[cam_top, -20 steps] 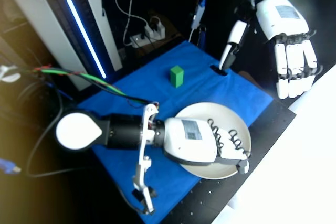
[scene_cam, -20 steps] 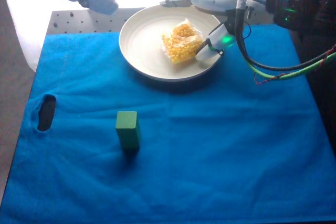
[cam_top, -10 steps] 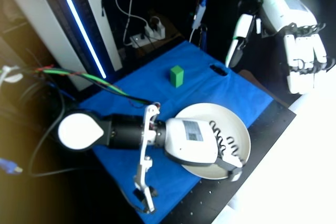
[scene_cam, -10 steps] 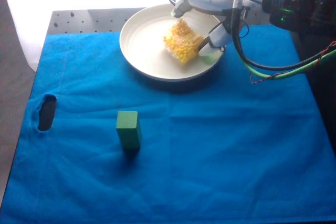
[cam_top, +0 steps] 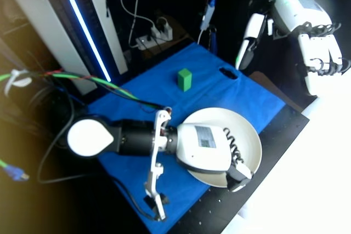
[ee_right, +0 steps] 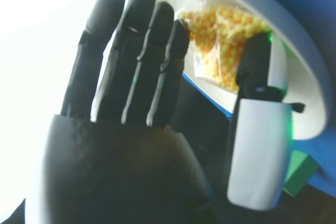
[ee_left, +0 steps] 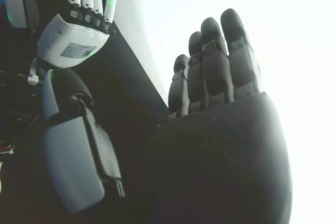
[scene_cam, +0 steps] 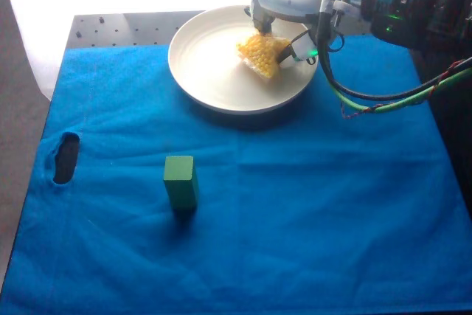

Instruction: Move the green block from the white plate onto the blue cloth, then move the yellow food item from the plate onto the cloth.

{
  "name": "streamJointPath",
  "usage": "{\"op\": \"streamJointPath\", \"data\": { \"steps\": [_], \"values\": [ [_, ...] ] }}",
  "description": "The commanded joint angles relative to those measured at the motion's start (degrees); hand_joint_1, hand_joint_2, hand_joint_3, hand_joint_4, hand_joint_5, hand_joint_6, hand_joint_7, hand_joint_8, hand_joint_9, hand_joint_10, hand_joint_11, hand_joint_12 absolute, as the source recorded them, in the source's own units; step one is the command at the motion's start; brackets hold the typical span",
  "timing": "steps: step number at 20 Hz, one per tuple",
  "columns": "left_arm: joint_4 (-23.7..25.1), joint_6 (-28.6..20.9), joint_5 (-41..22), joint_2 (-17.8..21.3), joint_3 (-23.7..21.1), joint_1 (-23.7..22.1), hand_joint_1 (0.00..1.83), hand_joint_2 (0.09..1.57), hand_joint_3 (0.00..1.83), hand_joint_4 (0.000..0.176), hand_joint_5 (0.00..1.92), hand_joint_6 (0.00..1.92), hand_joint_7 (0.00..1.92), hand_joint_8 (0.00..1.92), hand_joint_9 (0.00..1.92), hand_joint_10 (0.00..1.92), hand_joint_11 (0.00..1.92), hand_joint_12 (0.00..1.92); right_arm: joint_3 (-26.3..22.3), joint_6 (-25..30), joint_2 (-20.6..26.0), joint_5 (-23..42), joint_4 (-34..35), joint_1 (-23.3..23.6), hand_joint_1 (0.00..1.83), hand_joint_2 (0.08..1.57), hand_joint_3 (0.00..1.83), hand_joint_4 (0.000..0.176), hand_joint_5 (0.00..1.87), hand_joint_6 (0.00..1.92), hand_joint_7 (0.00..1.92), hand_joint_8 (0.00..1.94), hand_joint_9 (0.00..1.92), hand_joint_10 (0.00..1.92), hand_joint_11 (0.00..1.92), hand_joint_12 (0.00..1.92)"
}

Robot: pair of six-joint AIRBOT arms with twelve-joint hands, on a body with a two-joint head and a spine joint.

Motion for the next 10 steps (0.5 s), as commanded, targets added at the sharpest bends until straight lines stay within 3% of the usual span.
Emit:
{"op": "streamJointPath", "data": {
  "steps": [1, 2, 6, 7, 10],
  "values": [
    [-1.1, 0.8, -4.5, 0.0, 0.2, -1.0, 0.68, 0.82, 0.0, 0.101, 0.15, 0.0, 0.31, 0.0, 0.36, 0.0, 0.1, 0.61, 0.5, -0.4, -0.1, 2.1, 1.9, 0.0, 1.25, 1.05, 0.0, 0.0, 1.22, 0.46, 1.11, 0.85, 1.19, 0.27, 0.83, 1.43],
    [-1.1, 0.8, -4.5, 0.0, 0.2, -1.0, 0.68, 0.82, 0.0, 0.101, 0.15, 0.0, 0.31, 0.0, 0.36, 0.0, 0.1, 0.61, 0.5, -0.4, -0.1, 2.1, 2.0, 0.0, 1.25, 1.05, 0.0, 0.0, 1.22, 0.46, 1.11, 0.85, 1.19, 0.27, 0.83, 1.43],
    [-1.1, 0.8, -4.4, 0.0, 0.2, -0.8, 0.67, 0.85, 0.01, 0.096, 0.17, 0.0, 0.33, 0.0, 0.35, 0.0, 0.09, 0.63, 0.6, -0.4, -0.1, 2.1, 2.4, 0.0, 1.28, 1.03, 0.0, 0.0, 1.27, 0.27, 1.16, 0.88, 1.04, 0.85, 0.82, 1.61],
    [-1.1, 0.8, -4.4, 0.0, 0.2, -0.6, 0.67, 0.85, 0.01, 0.103, 0.17, 0.0, 0.34, 0.01, 0.35, 0.0, 0.08, 0.63, 0.6, -0.4, -0.1, 2.2, 2.6, 0.0, 1.29, 1.03, 0.0, 0.0, 1.27, 0.25, 1.18, 0.86, 1.01, 0.91, 0.77, 1.66],
    [-1.2, 0.8, -4.1, 0.0, 0.3, -0.3, 0.66, 0.84, 0.0, 0.096, 0.17, 0.0, 0.34, 0.01, 0.34, 0.0, 0.1, 0.64, 0.2, -0.4, 0.3, 2.9, 3.8, 0.0, 1.28, 1.04, 0.0, 0.0, 1.29, 0.25, 1.14, 0.9, 0.89, 1.01, 0.63, 1.7]
  ]
}}
